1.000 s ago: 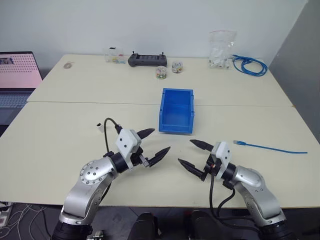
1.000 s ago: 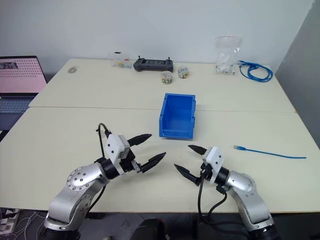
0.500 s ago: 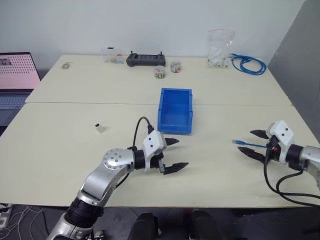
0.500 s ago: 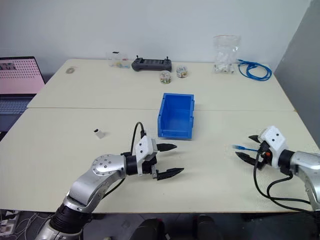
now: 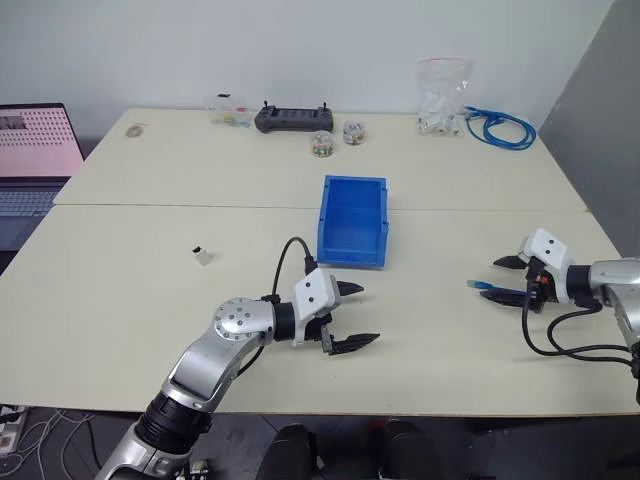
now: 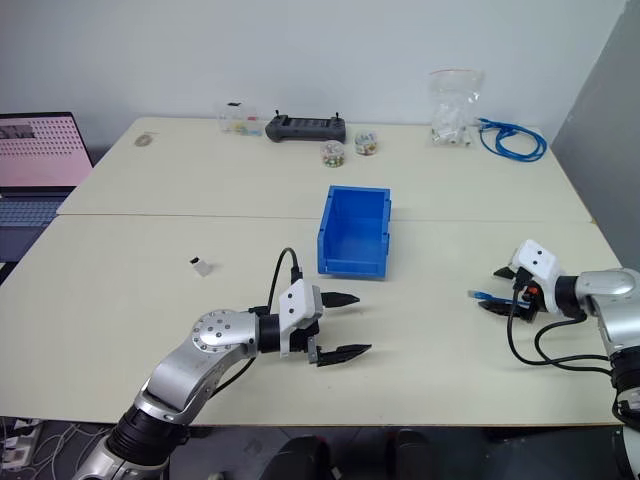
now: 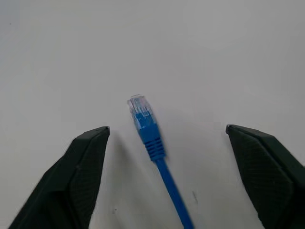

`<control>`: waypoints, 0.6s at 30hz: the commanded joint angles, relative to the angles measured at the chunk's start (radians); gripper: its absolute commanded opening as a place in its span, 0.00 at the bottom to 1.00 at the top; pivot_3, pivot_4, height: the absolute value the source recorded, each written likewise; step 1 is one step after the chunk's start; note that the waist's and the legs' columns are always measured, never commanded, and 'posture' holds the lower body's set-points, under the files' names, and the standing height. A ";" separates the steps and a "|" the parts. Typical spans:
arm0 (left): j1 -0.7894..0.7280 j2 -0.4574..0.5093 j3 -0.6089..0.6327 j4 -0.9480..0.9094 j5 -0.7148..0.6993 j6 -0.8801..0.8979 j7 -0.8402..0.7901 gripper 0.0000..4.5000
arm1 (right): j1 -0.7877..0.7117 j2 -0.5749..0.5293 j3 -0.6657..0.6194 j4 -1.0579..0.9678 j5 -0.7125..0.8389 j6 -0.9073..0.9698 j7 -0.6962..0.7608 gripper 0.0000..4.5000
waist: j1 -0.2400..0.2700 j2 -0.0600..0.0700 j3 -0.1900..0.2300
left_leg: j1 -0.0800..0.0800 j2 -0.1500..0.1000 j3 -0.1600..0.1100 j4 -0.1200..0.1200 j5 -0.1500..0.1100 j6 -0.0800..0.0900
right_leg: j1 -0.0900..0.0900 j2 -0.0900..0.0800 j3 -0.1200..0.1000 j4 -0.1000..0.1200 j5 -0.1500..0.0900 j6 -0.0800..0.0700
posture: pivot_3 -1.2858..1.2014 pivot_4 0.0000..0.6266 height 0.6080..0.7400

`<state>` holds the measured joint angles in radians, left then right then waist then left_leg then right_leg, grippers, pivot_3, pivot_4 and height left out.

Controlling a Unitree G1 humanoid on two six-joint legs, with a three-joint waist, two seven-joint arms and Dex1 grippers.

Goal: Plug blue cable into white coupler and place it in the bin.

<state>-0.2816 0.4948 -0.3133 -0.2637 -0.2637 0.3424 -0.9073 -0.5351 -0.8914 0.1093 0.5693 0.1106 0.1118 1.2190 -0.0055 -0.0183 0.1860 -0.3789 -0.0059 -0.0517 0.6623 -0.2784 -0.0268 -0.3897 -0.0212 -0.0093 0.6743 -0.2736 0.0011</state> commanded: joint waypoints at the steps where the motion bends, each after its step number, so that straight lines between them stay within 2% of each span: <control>1: -0.012 -0.005 0.002 -0.015 0.008 -0.020 -0.004 1.00 | -0.056 0.005 0.017 0.064 -0.036 -0.028 0.035 0.66 | 0.000 0.000 0.000 | 0.000 0.000 0.000 0.000 0.000 0.000 | 0.000 0.000 0.000 0.000 0.000 0.000 | 0.52 0.24 1.00; 7: -0.008 -0.002 0.006 -0.024 0.007 -0.015 -0.005 1.00 | -0.081 0.027 0.033 0.101 -0.053 -0.034 0.057 0.37 | -0.002 0.000 0.000 | 0.001 0.000 0.000 0.000 0.000 0.000 | 0.000 0.000 0.000 0.001 0.000 0.000 | 0.52 0.24 1.00; 12: -0.004 0.011 0.020 -0.032 0.000 -0.011 -0.010 1.00 | -0.082 0.036 0.041 0.096 -0.069 -0.059 0.069 0.07 | -0.002 0.000 0.000 | 0.001 0.000 0.000 0.000 0.000 0.000 | 0.000 0.000 0.000 0.001 0.000 0.000 | 0.52 0.24 1.00; 13: -0.002 0.015 0.024 -0.034 -0.003 -0.008 -0.011 1.00 | -0.081 0.038 0.042 0.090 -0.070 -0.066 0.076 0.03 | -0.002 0.000 0.000 | 0.001 0.000 0.000 0.000 0.000 0.000 | 0.000 0.000 0.000 0.001 0.000 0.000 | 0.52 0.24 1.00; 16: 0.010 0.043 0.046 -0.044 -0.012 -0.001 -0.021 1.00 | -0.079 0.043 0.044 0.045 -0.063 -0.078 0.097 0.03 | -0.004 0.000 0.000 | 0.001 0.000 0.000 0.000 0.000 0.000 | 0.000 0.000 0.000 0.002 0.000 0.000 | 0.52 0.24 1.00; 18: 0.042 0.094 0.086 -0.058 -0.026 0.005 -0.039 1.00 | -0.059 0.049 0.056 -0.081 -0.044 -0.083 0.127 0.03 | -0.010 0.000 0.000 | 0.002 0.001 0.000 0.000 0.000 0.000 | 0.000 0.000 0.000 0.002 0.000 0.000 | 0.52 0.24 1.00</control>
<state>-0.2597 0.5547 -0.2842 -0.2743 -0.2679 0.3451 -0.9295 -0.6035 -0.8477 0.1554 0.6087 0.0561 0.0431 1.3095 -0.0157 -0.0183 0.1860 -0.3773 -0.0051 -0.0520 0.6622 -0.2783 -0.0269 -0.3897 -0.0210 -0.0092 0.6773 -0.2735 0.0009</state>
